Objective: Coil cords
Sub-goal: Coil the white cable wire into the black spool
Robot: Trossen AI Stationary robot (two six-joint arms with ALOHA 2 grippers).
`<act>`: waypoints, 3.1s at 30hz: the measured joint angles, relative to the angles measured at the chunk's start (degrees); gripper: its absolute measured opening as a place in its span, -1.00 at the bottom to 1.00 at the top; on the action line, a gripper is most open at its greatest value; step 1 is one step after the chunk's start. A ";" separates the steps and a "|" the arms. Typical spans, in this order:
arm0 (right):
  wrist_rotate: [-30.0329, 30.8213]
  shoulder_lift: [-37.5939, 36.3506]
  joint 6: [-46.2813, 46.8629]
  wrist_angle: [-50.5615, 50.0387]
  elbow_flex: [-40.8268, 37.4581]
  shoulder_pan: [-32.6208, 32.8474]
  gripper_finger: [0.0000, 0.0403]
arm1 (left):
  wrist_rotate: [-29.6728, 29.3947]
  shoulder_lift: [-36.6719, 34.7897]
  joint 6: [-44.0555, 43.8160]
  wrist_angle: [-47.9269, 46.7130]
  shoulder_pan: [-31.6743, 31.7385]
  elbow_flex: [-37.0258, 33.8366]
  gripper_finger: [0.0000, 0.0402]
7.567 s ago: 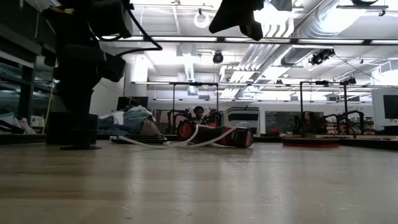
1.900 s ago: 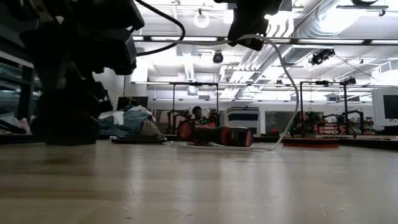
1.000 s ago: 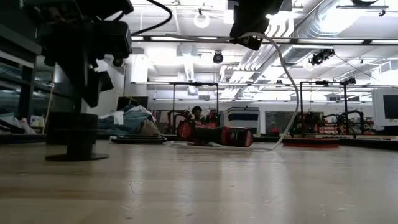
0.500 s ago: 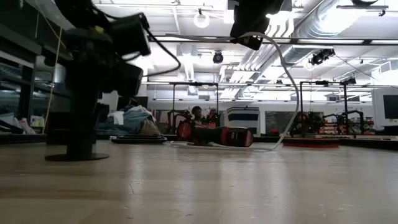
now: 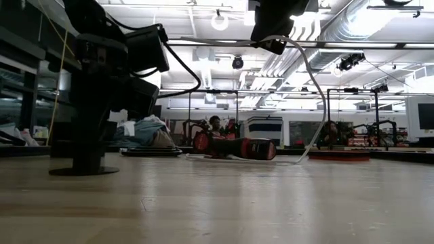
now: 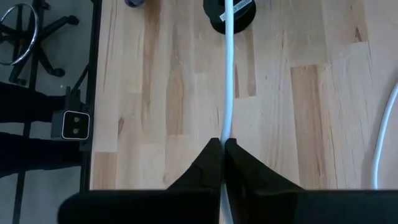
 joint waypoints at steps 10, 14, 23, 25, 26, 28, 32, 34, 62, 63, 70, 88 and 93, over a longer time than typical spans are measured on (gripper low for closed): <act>-2.27 0.00 -1.02 0.89 0.00 0.00 -1.00 | -11.92 -7.08 3.21 -3.31 -1.61 1.78 -0.96; -10.85 0.63 1.59 4.42 0.02 -0.93 -1.00 | -32.14 -13.58 13.35 -10.82 -6.19 6.20 -0.99; -24.45 6.20 12.36 18.92 -0.15 -6.46 -1.00 | -59.78 -18.08 26.16 -14.74 -19.31 10.35 -1.00; -25.89 6.40 14.50 23.21 -0.17 -7.34 -1.00 | -59.59 -16.48 24.46 -14.74 -21.12 10.36 -1.00; -26.14 6.40 15.20 24.35 -0.17 -7.67 -1.00 | -59.66 -15.47 23.32 -14.92 -21.93 10.35 -1.00; -26.23 6.40 16.31 24.66 -0.17 -8.38 -1.00 | -60.32 -13.72 20.95 -14.78 -23.22 10.34 -1.00; -25.81 6.59 14.99 19.39 -0.17 -9.05 -1.00 | -60.76 -9.85 16.41 -14.50 -25.38 10.34 -1.00; -25.49 7.08 13.10 16.61 -0.17 -9.07 -1.00 | -60.80 -8.16 14.68 -14.42 -26.36 10.34 -1.00; -27.90 23.13 12.94 27.36 -0.22 -9.73 -1.00 | -59.31 -1.88 11.50 -5.27 -28.52 10.36 -1.00; -27.69 23.21 12.33 27.18 -0.22 -9.73 -1.00 | -58.59 -1.65 11.43 -5.57 -28.44 10.34 -1.00; -28.22 23.21 11.01 27.34 -0.22 -9.77 -1.00 | -54.46 0.28 11.17 -3.84 -28.41 10.35 -1.00; -29.13 23.21 8.55 23.28 -0.22 -9.23 -1.00 | -54.29 -0.13 13.05 -3.30 -28.33 10.49 -0.68; -29.22 23.19 8.55 22.93 -0.22 -8.50 -1.00 | -54.29 -0.15 13.09 -3.41 -28.31 10.49 -0.54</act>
